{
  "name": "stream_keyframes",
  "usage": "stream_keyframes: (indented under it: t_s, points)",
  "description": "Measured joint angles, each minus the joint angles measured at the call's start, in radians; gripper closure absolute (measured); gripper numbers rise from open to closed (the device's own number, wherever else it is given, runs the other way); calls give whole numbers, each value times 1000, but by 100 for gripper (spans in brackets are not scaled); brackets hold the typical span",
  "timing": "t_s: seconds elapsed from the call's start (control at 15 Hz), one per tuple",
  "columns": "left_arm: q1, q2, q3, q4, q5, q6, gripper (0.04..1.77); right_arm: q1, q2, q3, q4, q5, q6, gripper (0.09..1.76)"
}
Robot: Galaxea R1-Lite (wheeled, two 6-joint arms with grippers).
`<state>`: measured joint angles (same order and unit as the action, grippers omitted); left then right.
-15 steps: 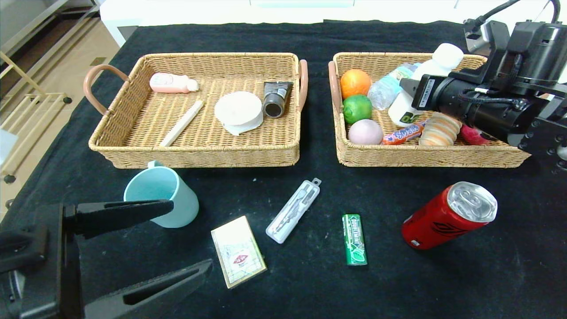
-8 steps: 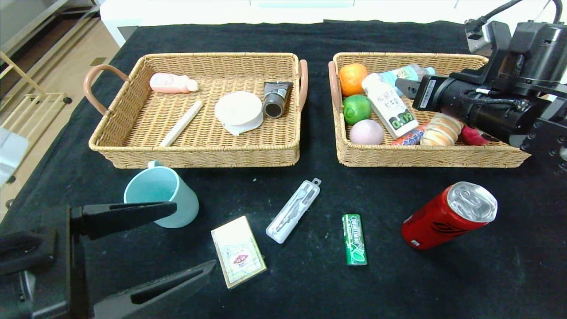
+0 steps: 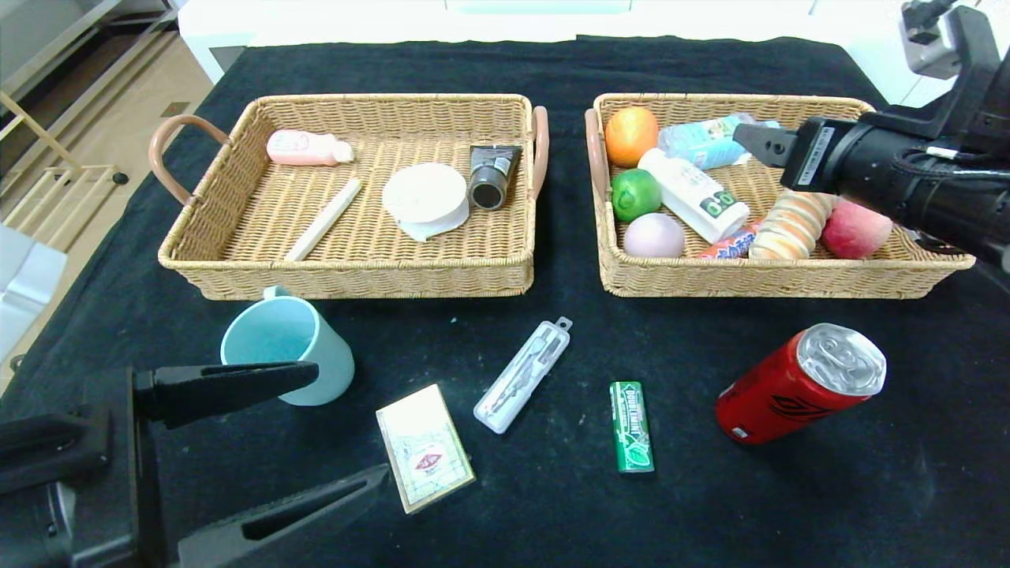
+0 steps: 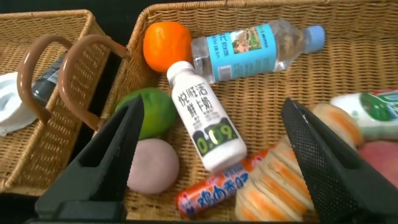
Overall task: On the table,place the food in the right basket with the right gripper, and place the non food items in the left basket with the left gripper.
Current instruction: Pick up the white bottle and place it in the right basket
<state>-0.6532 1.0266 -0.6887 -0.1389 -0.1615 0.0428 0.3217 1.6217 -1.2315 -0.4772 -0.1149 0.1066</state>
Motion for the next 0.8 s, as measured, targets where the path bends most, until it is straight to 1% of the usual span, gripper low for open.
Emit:
stream_keyframes:
  t_s: [0.2,0.47,0.8]
  points:
    - [0,1,0,5,0,0,9,-44,-98,123,0,28,0,20]
    - [0,-4,0,0,0,13,9,-105,-230,285,6,89,0,18]
    - [1,-10,-2,-1,0,15,9,-127,-388,435,18,104,0,16]
